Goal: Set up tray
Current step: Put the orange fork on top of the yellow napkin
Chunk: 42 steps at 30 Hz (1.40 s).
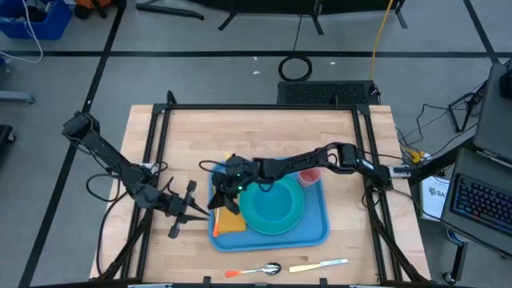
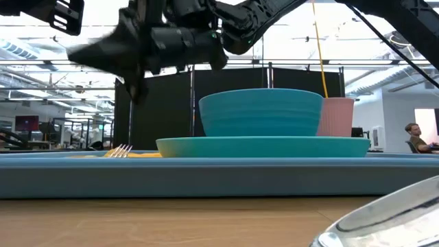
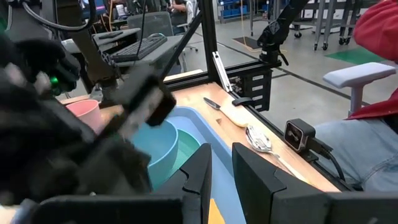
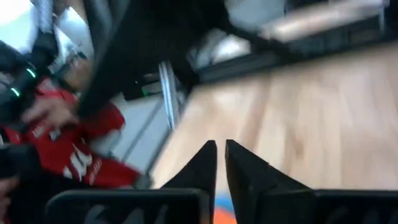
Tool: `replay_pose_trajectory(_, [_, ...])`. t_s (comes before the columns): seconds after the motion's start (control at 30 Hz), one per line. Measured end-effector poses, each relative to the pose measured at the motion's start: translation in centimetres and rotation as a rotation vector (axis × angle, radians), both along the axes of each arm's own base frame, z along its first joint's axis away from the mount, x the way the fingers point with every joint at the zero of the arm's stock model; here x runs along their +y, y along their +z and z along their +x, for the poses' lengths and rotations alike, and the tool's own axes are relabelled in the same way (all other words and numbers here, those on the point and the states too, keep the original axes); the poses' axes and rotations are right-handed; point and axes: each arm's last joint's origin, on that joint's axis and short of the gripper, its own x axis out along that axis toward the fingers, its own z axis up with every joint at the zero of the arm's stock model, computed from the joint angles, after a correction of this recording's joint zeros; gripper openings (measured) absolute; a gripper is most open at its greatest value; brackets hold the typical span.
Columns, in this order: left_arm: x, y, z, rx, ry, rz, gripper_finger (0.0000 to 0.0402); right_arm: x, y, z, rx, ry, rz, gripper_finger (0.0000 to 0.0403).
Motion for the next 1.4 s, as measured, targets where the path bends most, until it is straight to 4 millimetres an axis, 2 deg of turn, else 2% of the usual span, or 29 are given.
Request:
replay_pose_trajectory(0.07, [0.0, 0.0, 0.0, 0.001, -0.001, -0.003, 0.0069, 0.0, -0.7, -0.3, 0.067, 0.021, -0.014, 0.0007])
replay_pose_trajectory(0.17, [-0.1, 0.0, 0.0, 0.006, -0.014, -0.016, 0.0069, 0.5, -0.9, -0.4, 0.049, 0.044, -0.068, 0.0002])
replay_pose_trajectory(0.37, [-0.4, 0.2, -0.1, 0.0, -0.115, -0.051, 0.0069, 3.4, 2.3, -1.2, -0.112, 0.043, -0.239, 0.0])
replay_pose_trajectory(0.53, [-0.2, 0.4, 0.0, -0.037, -0.078, -0.015, 0.0069, 5.3, 2.6, -2.9, -0.155, 0.018, -0.312, 0.0])
replay_pose_trajectory(0.63, [0.0, 0.1, 0.0, -0.03, -0.014, 0.054, 0.0069, 6.1, 2.8, -4.8, -0.199, 0.021, -0.312, 0.0])
replay_pose_trajectory(0.73, [0.6, -0.3, 0.2, -0.008, 0.081, 0.134, 0.0069, 6.6, 1.9, -6.7, -0.24, 0.017, -0.277, 0.0])
replay_pose_trajectory(0.87, [1.2, -1.0, 0.5, 0.055, 0.105, 0.275, 0.0069, 7.2, 0.5, -9.8, -0.306, 0.026, -0.249, 0.0])
replay_pose_trajectory(1.0, [1.8, -1.2, 0.8, 0.122, 0.148, 0.355, 0.0069, 8.2, 1.1, -12.9, -0.398, 0.041, -0.218, 0.0])
replay_pose_trajectory(1.13, [2.4, -0.7, 1.3, 0.215, 0.143, 0.383, 0.0069, 8.9, 1.2, -15.3, -0.411, 0.001, -0.259, 0.0])
replay_pose_trajectory(1.27, [3.2, -0.3, 1.6, 0.309, 0.167, 0.46, 0.0069, 9.2, 2.7, -16.9, -0.467, 0.015, -0.263, 0.0])
replay_pose_trajectory(1.4, [4.2, 0.2, 1.8, 0.416, 0.175, 0.547, 0.0063, 8.8, 2.9, -18.0, -0.448, 0.021, -0.275, 0.0])
